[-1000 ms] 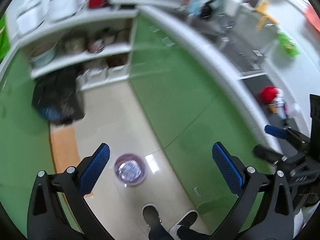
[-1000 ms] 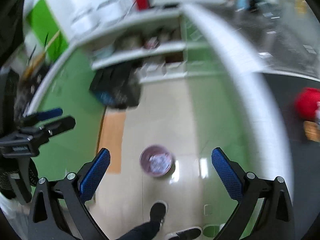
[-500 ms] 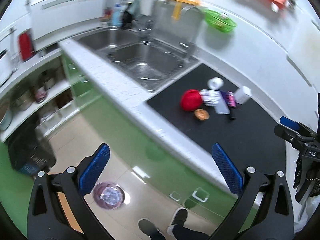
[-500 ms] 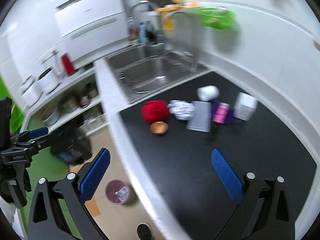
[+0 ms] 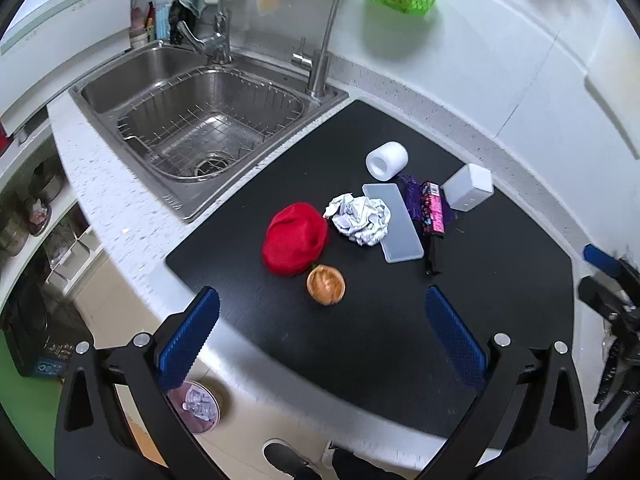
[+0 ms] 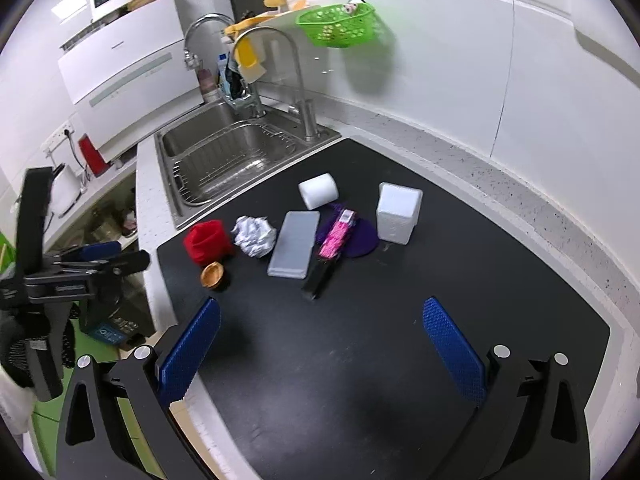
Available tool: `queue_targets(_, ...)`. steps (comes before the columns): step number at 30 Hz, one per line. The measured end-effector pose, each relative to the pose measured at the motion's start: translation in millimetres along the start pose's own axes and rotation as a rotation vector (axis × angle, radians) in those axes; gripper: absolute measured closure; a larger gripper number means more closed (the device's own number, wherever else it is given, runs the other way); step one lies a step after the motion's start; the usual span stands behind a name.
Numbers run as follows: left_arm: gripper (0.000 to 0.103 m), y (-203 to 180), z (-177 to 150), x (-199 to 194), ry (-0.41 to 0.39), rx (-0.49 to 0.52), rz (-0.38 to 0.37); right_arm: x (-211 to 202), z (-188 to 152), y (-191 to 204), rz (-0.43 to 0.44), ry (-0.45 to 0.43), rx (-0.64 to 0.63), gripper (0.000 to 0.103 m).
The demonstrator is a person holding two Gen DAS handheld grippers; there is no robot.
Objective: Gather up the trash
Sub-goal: 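Return both tools to the counter, then grasp the red knit cap with the left tool while the right tool grasps the white box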
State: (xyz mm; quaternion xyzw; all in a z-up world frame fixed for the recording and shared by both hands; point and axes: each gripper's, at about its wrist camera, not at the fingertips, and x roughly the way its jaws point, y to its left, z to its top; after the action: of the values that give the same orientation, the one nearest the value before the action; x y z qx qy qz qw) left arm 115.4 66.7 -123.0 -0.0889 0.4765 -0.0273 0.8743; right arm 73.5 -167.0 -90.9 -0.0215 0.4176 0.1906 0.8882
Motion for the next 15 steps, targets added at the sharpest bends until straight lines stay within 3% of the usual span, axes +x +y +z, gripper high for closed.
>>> queue_targets(7, 0.003, 8, 25, 61, 0.079, -0.016, 0.049, 22, 17, -20, 0.003, 0.022, 0.001, 0.006)
queue_targets(15, 0.003, 16, 36, 98, 0.123, -0.006, 0.08, 42, 23, -33, 0.001, 0.057, 0.015, 0.006)
